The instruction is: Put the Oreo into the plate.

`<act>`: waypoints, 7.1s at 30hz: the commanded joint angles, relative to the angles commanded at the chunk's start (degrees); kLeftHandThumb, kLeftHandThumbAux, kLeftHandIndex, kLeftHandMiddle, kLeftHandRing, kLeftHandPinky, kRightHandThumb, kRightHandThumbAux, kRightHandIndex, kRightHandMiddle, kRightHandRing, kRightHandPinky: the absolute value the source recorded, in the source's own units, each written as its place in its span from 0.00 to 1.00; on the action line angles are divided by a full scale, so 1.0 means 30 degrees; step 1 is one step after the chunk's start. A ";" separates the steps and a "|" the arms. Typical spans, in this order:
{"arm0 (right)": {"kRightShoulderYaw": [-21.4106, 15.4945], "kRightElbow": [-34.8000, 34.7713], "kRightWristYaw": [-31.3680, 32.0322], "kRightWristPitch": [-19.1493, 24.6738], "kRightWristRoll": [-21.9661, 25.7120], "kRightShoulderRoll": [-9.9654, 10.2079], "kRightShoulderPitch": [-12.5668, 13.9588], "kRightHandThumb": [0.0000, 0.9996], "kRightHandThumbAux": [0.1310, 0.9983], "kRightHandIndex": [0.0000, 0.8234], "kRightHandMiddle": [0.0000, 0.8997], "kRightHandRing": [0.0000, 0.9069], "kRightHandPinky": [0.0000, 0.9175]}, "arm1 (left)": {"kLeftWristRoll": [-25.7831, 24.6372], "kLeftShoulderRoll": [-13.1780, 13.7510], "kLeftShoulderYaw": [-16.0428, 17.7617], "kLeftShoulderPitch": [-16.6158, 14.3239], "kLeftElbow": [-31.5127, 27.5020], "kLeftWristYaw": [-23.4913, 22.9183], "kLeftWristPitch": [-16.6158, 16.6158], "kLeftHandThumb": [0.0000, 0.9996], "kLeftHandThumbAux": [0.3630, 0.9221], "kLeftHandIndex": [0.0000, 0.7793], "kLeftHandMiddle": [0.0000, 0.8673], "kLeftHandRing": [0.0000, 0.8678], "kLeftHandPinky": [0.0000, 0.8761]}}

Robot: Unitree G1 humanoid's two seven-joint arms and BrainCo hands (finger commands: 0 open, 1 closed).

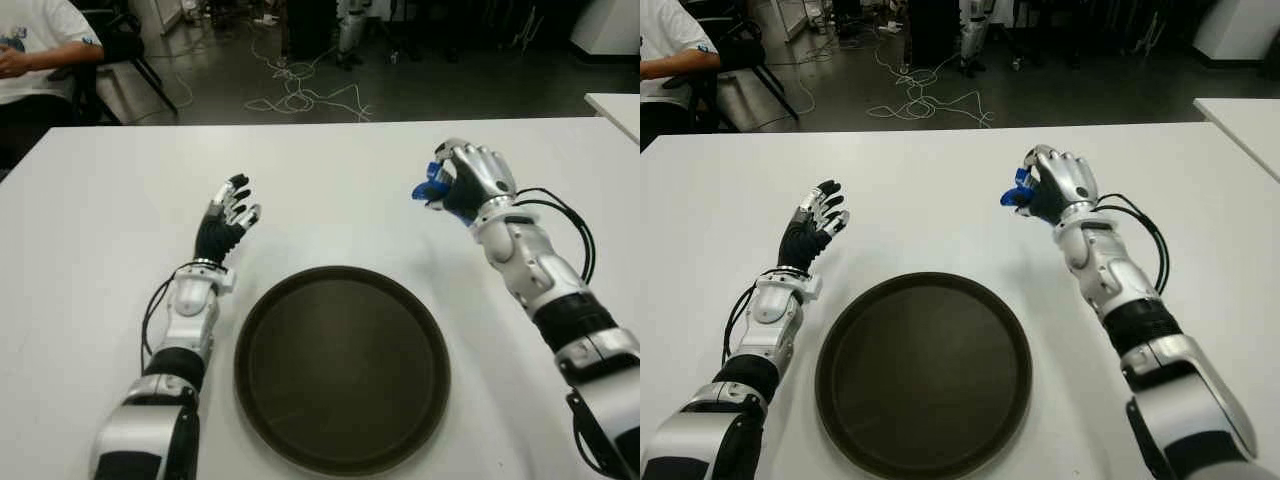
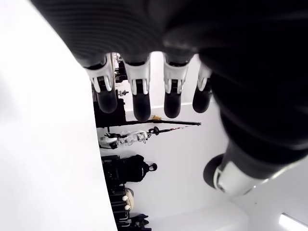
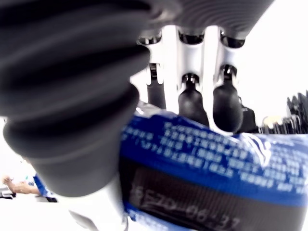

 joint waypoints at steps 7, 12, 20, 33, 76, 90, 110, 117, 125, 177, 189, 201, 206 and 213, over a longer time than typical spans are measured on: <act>0.0312 -0.4682 0.0452 0.0776 -0.0737 0.0419 0.2370 0.00 0.95 0.65 0.76 0.76 0.67 | -0.0058 0.0020 0.0067 -0.0030 0.0046 -0.0090 0.0039 0.09 0.57 0.07 0.13 0.10 0.07; 0.1161 -0.7457 0.1180 0.0822 -0.1058 0.1275 0.3289 0.00 0.96 0.64 0.74 0.75 0.65 | -0.0005 0.0054 0.0048 -0.0020 0.0010 -0.0097 0.0061 0.08 0.58 0.07 0.13 0.09 0.07; 0.1757 -1.1573 0.3465 -0.0327 -0.1032 0.0963 0.5479 0.60 0.73 0.55 0.82 0.82 0.79 | 0.0331 0.0171 -0.0122 -0.0019 -0.0043 0.0257 0.0169 0.08 0.58 0.07 0.14 0.10 0.08; 0.1878 -1.3292 0.6396 -0.1640 -0.1211 0.0011 0.6148 0.69 0.69 0.52 0.86 0.86 0.86 | -0.0120 0.0142 0.0045 0.0021 -0.0058 -0.0301 -0.0018 0.09 0.60 0.07 0.13 0.10 0.08; 0.1343 -1.4636 0.7963 -0.2767 -0.1189 0.0571 0.7169 0.70 0.69 0.51 0.83 0.86 0.87 | 0.0234 0.0154 -0.0106 -0.0061 -0.0031 0.0313 0.0050 0.08 0.62 0.07 0.13 0.10 0.07; 0.1129 -1.4780 0.8496 -0.2671 -0.0761 0.0643 0.7253 0.71 0.69 0.51 0.84 0.88 0.90 | 0.0158 0.0138 -0.0082 -0.0009 -0.0034 0.0205 -0.0191 0.08 0.62 0.07 0.13 0.09 0.07; 0.1278 -1.2940 1.0238 -0.5219 0.0364 -0.0304 0.6361 0.03 0.69 0.00 0.00 0.00 0.00 | -0.0084 0.0323 0.0049 -0.0325 0.0347 -0.0374 0.0701 0.07 0.59 0.06 0.13 0.08 0.06; 0.1283 -1.2353 1.0489 -0.5394 0.0277 -0.0295 0.6216 0.05 0.69 0.00 0.00 0.00 0.00 | -0.0096 0.0342 0.0066 -0.0305 0.0439 -0.0462 0.0483 0.07 0.54 0.06 0.12 0.08 0.07; 0.1278 -1.1661 1.0149 -0.5790 -0.0049 -0.0359 0.5959 0.06 0.67 0.00 0.00 0.00 0.00 | -0.0036 0.0374 0.0064 -0.0383 0.0557 -0.0455 0.0579 0.08 0.56 0.07 0.13 0.08 0.07; -0.7324 1.1513 0.2875 -0.8186 0.9189 0.2863 -0.1707 0.00 0.38 0.19 0.25 0.26 0.27 | 0.0058 0.0154 0.0144 -0.0241 0.0311 -0.0139 0.0100 0.09 0.56 0.06 0.13 0.09 0.07; -0.7461 1.3238 0.2828 -0.4393 0.9834 0.3648 -0.3017 0.00 0.41 0.19 0.24 0.26 0.26 | 0.0041 0.0185 0.0135 -0.0315 0.0332 -0.0271 0.0184 0.08 0.57 0.07 0.14 0.10 0.08; -0.4096 1.3231 0.0866 -0.4225 0.6435 0.3595 -0.2839 0.00 0.48 0.16 0.19 0.21 0.20 | 0.0247 0.0334 0.0070 -0.0533 0.0750 -0.0067 0.0369 0.09 0.53 0.07 0.14 0.10 0.09; -0.3327 1.3306 0.0519 -0.4226 0.5700 0.3437 -0.2827 0.00 0.50 0.15 0.19 0.21 0.20 | 0.0153 0.0249 0.0110 -0.0572 0.0790 -0.0155 0.0156 0.08 0.49 0.07 0.14 0.10 0.09; -0.2855 1.3514 0.0555 -0.4110 0.5354 0.3292 -0.2863 0.00 0.49 0.17 0.19 0.22 0.22 | 0.0154 0.0204 0.0125 -0.0546 0.0732 -0.0028 0.0097 0.08 0.55 0.08 0.15 0.12 0.09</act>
